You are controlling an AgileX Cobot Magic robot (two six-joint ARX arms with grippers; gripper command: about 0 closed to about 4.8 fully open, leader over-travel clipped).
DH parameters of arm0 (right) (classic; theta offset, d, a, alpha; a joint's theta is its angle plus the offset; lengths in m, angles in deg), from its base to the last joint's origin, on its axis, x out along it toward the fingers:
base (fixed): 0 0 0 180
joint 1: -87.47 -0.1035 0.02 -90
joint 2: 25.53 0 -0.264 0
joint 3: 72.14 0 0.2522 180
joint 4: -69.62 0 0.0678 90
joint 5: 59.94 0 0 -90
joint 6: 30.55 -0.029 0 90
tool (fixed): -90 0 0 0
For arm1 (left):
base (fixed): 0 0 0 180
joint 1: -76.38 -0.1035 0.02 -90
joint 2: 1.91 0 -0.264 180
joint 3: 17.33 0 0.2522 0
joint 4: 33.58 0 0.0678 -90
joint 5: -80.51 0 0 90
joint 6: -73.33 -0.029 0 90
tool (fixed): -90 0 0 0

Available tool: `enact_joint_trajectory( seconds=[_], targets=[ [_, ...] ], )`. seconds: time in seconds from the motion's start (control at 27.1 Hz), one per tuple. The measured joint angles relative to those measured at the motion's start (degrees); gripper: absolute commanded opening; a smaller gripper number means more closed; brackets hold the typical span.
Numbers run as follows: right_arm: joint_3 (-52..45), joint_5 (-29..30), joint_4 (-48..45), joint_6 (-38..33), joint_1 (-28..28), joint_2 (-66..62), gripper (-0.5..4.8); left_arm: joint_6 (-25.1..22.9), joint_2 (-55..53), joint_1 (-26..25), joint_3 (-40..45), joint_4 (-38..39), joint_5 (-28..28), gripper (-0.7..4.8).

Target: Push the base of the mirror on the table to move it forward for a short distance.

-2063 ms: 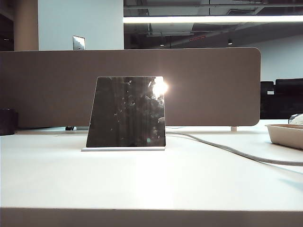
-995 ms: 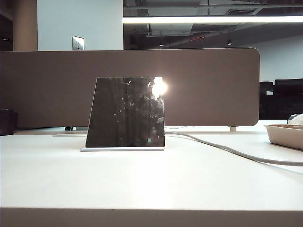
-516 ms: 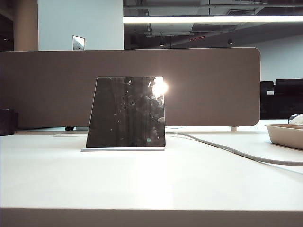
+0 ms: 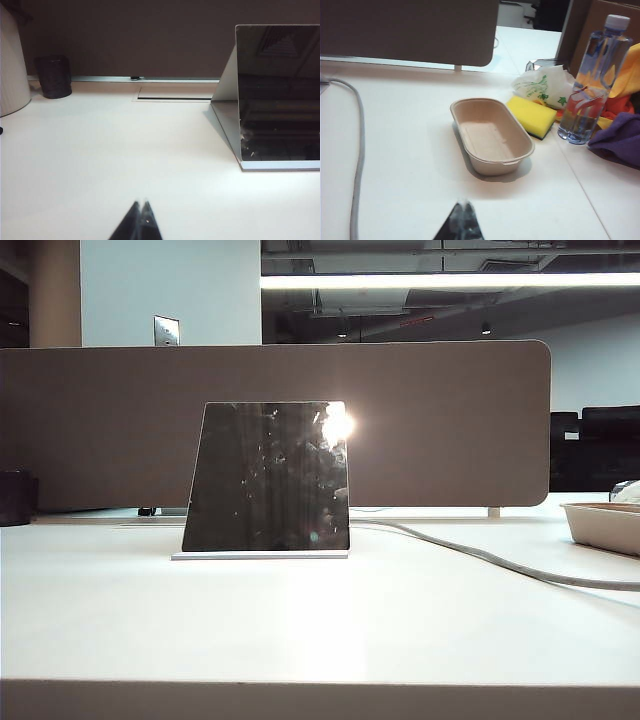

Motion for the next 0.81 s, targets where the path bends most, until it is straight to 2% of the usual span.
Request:
enact_joint_trajectory(
  seconds=[0.15, 0.29, 0.55, 0.81],
  targets=[
    [-1.7, 3.1, 0.0, 0.0, 2.1, 3.8, -0.01, 0.0, 0.0, 0.0, 0.0, 0.0, 0.0, -0.01],
    [-4.0, 3.3, -2.9, 0.0, 2.6, 4.5, -0.01, 0.0, 0.0, 0.0, 0.0, 0.0, 0.0, -0.01],
    [-11.3, 11.9, -11.7, -0.8, 4.3, 7.7, -0.01, 0.0, 0.0, 0.0, 0.0, 0.1, 0.0, -0.01],
    [-11.3, 12.6, -13.5, -1.4, 6.1, 7.7, -0.01, 0.0, 0.0, 0.0, 0.0, 0.4, 0.0, -0.01]
  ],
)
